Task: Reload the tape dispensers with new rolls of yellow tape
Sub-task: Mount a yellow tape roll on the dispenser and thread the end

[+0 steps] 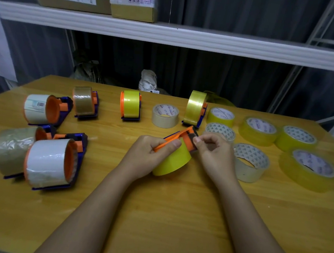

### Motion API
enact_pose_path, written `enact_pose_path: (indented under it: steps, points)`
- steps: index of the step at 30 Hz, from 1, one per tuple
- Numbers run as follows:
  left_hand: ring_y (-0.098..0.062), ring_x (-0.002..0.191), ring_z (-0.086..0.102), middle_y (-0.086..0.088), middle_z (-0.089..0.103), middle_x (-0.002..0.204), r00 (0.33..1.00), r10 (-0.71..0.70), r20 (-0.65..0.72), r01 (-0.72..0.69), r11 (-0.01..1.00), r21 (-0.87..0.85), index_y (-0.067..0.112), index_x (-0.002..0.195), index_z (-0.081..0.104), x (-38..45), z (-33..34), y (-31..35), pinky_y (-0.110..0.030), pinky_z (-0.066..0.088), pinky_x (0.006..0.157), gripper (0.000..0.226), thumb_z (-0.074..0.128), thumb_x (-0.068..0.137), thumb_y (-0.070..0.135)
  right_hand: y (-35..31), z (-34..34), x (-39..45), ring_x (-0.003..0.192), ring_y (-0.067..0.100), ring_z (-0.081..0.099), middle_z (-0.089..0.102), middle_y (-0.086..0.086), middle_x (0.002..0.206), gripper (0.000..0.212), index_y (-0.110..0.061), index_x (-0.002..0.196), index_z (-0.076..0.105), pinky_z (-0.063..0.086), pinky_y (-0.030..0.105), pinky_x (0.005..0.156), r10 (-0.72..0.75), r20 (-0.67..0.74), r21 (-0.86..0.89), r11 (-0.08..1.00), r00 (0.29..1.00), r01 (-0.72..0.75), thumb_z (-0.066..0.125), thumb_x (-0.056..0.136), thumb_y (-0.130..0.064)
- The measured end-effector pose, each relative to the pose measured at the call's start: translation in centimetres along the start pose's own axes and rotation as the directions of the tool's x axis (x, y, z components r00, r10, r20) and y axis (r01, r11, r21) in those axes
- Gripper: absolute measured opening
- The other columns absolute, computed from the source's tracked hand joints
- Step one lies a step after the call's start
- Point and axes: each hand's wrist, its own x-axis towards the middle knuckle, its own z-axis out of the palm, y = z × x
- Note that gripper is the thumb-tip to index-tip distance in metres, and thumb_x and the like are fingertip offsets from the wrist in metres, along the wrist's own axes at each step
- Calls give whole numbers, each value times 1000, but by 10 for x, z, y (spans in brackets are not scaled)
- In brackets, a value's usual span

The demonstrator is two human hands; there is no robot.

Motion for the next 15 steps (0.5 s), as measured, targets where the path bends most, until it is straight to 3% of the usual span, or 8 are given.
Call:
enact_pose_path:
  steps: [1,4,6,8,10,15]
  points:
    - [-6,45,31,12,31,48,1000,2,-2,-2,1000,-4,13,51,43,0,0,-1,-23,22,44,55,57,84,55,0,0,-1,105,13,57,61,-4,110,21,-31,71,60,43,16,81,6,16,19,1000,1000,-6,68,88,-21]
    - [-10,51,36,4,36,53,1000,16,-1,-16,1000,-8,0,59,52,0,-1,-3,-29,26,48,64,54,81,59,2,0,-2,125,16,50,56,0,132,18,-27,75,60,40,30,103,38,86,64,997,996,-44,64,91,-19]
    - [-11,52,37,1,37,54,1000,18,-1,-18,1000,-26,-5,61,52,-1,-2,-3,-30,26,48,65,55,81,58,3,1,0,131,17,45,53,-1,136,16,-24,77,60,35,35,109,65,141,81,994,988,-77,61,93,-19]
    - [-13,51,36,0,36,54,1000,7,0,-7,999,-48,-1,56,47,-2,-3,-2,-31,25,48,63,57,80,57,1,1,0,115,16,54,61,-12,110,18,-23,77,59,42,31,98,84,190,120,987,978,-109,59,94,-17]
    - [-15,51,35,-1,34,53,1000,-4,-1,4,998,-60,4,53,44,-2,-4,0,-33,25,48,61,57,77,58,0,0,0,95,13,56,58,-12,90,18,-22,77,58,43,28,85,94,221,146,981,971,-128,57,95,-17]
    - [-16,52,31,-4,29,55,999,2,-54,-5,999,-47,1,53,37,-1,-7,0,-37,22,48,66,59,75,59,3,-4,1,86,12,52,56,-3,86,18,-23,77,59,41,27,78,106,261,168,974,959,-154,57,95,-17]
